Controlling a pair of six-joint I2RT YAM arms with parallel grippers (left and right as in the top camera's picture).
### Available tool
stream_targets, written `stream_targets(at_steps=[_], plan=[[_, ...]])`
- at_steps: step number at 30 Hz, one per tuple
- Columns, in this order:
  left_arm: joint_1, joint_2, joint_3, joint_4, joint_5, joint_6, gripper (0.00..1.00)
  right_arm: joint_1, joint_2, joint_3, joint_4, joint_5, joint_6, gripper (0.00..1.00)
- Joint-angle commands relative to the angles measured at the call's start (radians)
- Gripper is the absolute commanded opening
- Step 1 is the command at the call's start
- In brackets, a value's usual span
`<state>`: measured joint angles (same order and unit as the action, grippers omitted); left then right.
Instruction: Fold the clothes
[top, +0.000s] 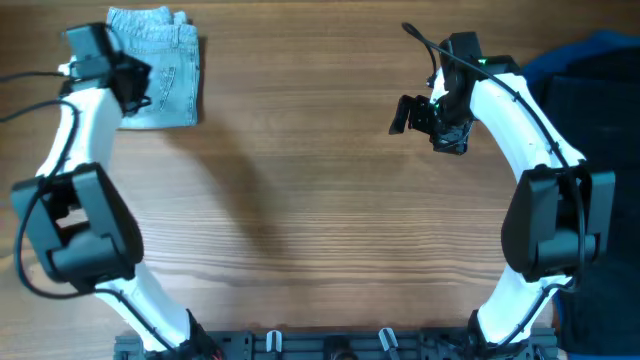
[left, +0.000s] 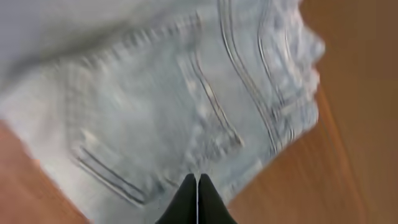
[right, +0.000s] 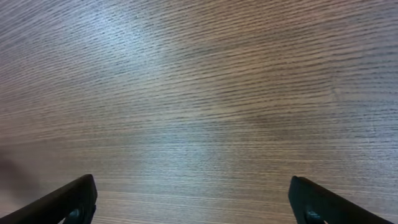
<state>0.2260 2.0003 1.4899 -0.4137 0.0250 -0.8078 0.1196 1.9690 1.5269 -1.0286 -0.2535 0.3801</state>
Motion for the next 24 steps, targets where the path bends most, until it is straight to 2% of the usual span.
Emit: stream_targets(at_steps=[1, 3, 10, 17, 19, 21, 24], plan=[[-0.037, 0.11, -0.003, -0.003, 0.008, -0.053, 0.04, 0.004, -0.013, 0.009, -0.009, -0.002, -0.012, 1.0], [-0.036, 0.148, -0.003, 0.0, 0.008, -0.09, 0.04, 0.004, -0.013, 0.009, -0.008, -0.002, -0.013, 1.0], [-0.034, 0.237, -0.003, 0.155, -0.023, -0.098, 0.04, 0.004, -0.013, 0.009, -0.003, -0.002, -0.013, 1.0], [-0.034, 0.412, -0.003, 0.422, -0.053, -0.093, 0.04, 0.006, -0.013, 0.009, -0.005, -0.002, -0.011, 1.0], [-0.033, 0.437, -0.003, 0.443, -0.054, -0.08, 0.04, 0.006, -0.013, 0.009, -0.008, -0.002, -0.011, 1.0], [-0.032, 0.42, 0.001, 0.439, -0.052, -0.002, 0.04, 0.006, -0.013, 0.009, -0.008, -0.002, -0.011, 1.0], [-0.016, 0.342, 0.003, 0.343, -0.052, 0.016, 0.04, 0.006, -0.013, 0.009, -0.009, -0.002, -0.011, 1.0]])
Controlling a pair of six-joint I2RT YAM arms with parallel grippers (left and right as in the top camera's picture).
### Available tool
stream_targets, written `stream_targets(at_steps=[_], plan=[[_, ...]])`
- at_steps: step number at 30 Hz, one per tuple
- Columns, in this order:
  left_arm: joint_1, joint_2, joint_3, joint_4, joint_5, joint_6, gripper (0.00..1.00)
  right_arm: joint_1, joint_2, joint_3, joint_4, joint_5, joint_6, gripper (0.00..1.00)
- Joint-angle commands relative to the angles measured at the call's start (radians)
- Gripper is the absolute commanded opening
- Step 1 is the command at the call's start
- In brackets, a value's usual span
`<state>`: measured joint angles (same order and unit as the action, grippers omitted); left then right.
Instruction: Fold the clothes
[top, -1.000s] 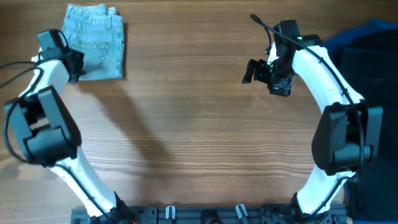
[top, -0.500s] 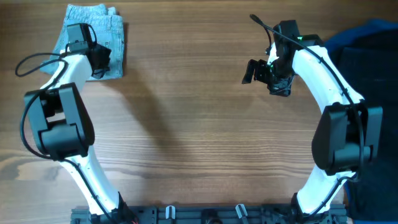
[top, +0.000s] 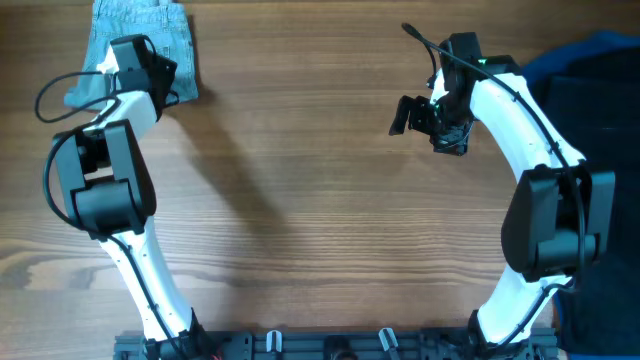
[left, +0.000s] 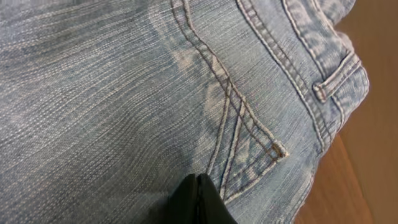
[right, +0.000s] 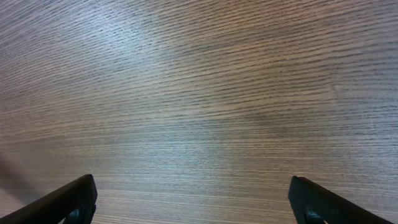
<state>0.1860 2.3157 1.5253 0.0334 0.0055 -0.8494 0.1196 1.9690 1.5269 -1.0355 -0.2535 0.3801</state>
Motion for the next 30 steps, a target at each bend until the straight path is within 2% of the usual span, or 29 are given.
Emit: stream_targets(at_steps=[1, 5, 8, 12, 16, 24, 28, 30], plan=[[0.03, -0.005, -0.033, -0.142, -0.033, 0.058, 0.04, 0.006, -0.013, 0.009, -0.002, -0.002, -0.011, 1.0], [0.06, -0.2, -0.033, -0.369, -0.036, 0.058, 0.04, 0.006, -0.013, 0.009, -0.002, -0.002, -0.013, 1.0], [0.09, -0.268, -0.033, -0.366, -0.067, 0.058, 0.06, 0.006, -0.013, 0.009, -0.002, -0.001, -0.014, 1.0], [0.132, -0.266, -0.033, -0.372, -0.068, 0.056, 0.04, 0.006, -0.013, 0.009, 0.003, -0.002, -0.014, 1.0], [0.14, -0.258, -0.033, -0.441, -0.135, -0.038, 0.04, 0.006, -0.013, 0.009, 0.003, -0.002, -0.013, 1.0], [0.17, -0.128, -0.033, -0.268, -0.165, -0.04, 0.04, 0.006, -0.013, 0.009, -0.002, -0.002, -0.013, 1.0], [0.212, -0.06, -0.033, -0.121, -0.169, 0.083, 0.04, 0.006, -0.013, 0.009, -0.002, -0.001, -0.014, 1.0], [0.236, -0.056, -0.033, -0.119, -0.179, 0.087, 0.04, 0.006, -0.013, 0.009, -0.001, -0.001, -0.013, 1.0]])
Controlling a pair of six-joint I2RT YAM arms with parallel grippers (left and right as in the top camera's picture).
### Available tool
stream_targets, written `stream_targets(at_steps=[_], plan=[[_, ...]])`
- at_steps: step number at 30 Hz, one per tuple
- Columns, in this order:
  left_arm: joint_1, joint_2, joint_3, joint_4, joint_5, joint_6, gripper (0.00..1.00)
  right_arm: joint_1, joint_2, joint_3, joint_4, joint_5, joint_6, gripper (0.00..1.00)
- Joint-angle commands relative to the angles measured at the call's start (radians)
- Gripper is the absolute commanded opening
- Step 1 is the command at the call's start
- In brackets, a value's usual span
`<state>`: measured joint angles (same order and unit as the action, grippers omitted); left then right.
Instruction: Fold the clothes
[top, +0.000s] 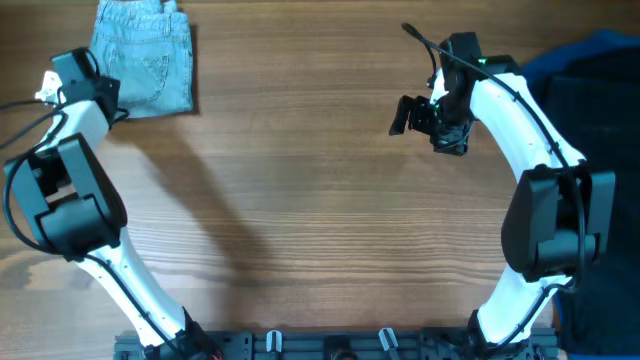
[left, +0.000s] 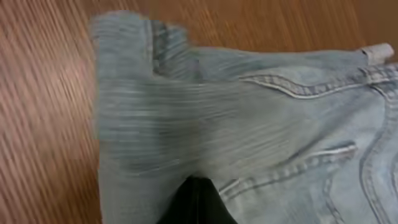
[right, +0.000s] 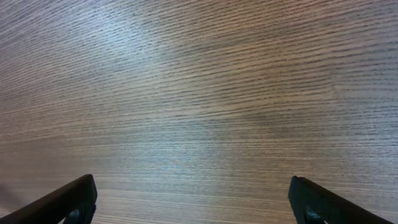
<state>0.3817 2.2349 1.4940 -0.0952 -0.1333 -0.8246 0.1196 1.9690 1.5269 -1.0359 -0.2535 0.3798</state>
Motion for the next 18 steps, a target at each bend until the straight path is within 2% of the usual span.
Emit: stream_targets(at_steps=[1, 6, 9, 14, 17, 18], plan=[[0.051, 0.025, -0.002, 0.01, -0.04, 0.062, 0.04, 0.006, -0.013, 0.009, 0.002, -0.002, -0.013, 0.99], [0.066, 0.017, -0.002, 0.011, -0.04, 0.062, 0.04, 0.006, -0.013, 0.009, -0.004, -0.002, -0.013, 1.0], [0.058, -0.047, -0.002, -0.036, 0.009, 0.061, 0.04, 0.006, -0.013, 0.009, -0.005, -0.002, -0.013, 1.0], [0.032, -0.208, -0.002, -0.304, 0.032, 0.023, 0.04, 0.006, -0.013, 0.009, -0.002, -0.001, -0.013, 1.0], [0.034, -0.208, -0.002, -0.484, 0.032, 0.001, 0.04, 0.006, -0.013, 0.009, 0.004, -0.002, -0.013, 1.0], [0.034, -0.194, -0.002, -0.502, 0.035, -0.015, 0.04, 0.006, -0.013, 0.009, 0.005, -0.001, -0.013, 1.0]])
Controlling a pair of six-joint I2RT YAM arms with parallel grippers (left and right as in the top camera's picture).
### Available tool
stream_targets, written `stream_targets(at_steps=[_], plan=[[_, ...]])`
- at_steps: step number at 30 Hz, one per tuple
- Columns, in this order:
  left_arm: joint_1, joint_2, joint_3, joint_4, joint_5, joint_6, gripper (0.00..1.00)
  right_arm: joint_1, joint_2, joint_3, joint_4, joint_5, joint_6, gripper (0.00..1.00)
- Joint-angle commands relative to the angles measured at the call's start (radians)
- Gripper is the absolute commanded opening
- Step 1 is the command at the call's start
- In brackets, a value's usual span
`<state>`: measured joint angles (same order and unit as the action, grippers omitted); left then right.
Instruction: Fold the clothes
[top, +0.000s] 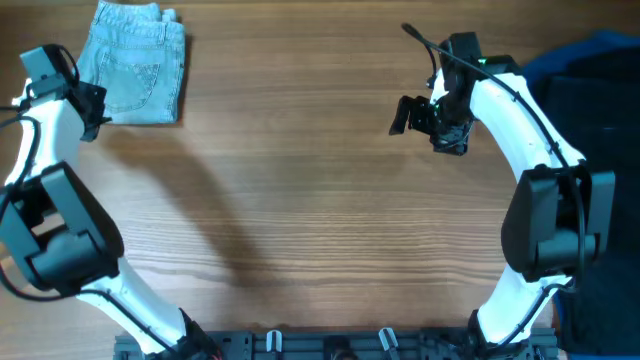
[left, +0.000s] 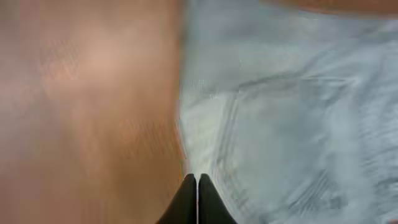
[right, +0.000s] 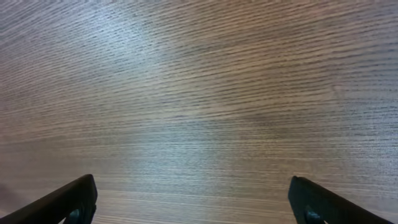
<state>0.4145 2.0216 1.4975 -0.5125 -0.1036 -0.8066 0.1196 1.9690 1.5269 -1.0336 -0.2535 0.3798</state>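
Note:
Folded light-blue jeans (top: 135, 65) lie at the table's far left corner, back pocket facing up. My left gripper (top: 90, 110) is shut at the jeans' left edge. In the blurred left wrist view its closed tips (left: 197, 186) sit right on the line between the bare wood and the denim (left: 292, 112). Nothing shows between the fingers. My right gripper (top: 418, 115) hovers open over bare wood at the far right. Both of its fingers (right: 68, 199) stand wide apart at the bottom corners of the right wrist view, with nothing between them.
A heap of dark blue clothing (top: 590, 70) lies at the right edge of the wooden table (top: 320, 220), beside the right arm. The arm bases stand at the front edge.
My left gripper has moved a little left and now sits at the jeans' left edge. The jeans lie slightly further left and turned a bit. The right arm has not moved.
The jeans first lay near the far left corner with my shut left gripper at their left side. Then the gripper was on top of them and they sat further back. Then it was left of them, as now. The right gripper stayed open and still.

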Motion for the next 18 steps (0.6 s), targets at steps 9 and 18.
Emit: stream_targets(at_steps=[9, 18], plan=[[-0.014, 0.152, -0.006, -0.048, 0.14, -0.145, 0.04, 0.006, -0.013, 0.009, 0.009, -0.002, -0.013, 1.0], [-0.085, 0.174, -0.006, 0.047, 0.137, -0.223, 0.04, 0.006, -0.013, 0.009, 0.008, -0.002, -0.013, 1.0]])
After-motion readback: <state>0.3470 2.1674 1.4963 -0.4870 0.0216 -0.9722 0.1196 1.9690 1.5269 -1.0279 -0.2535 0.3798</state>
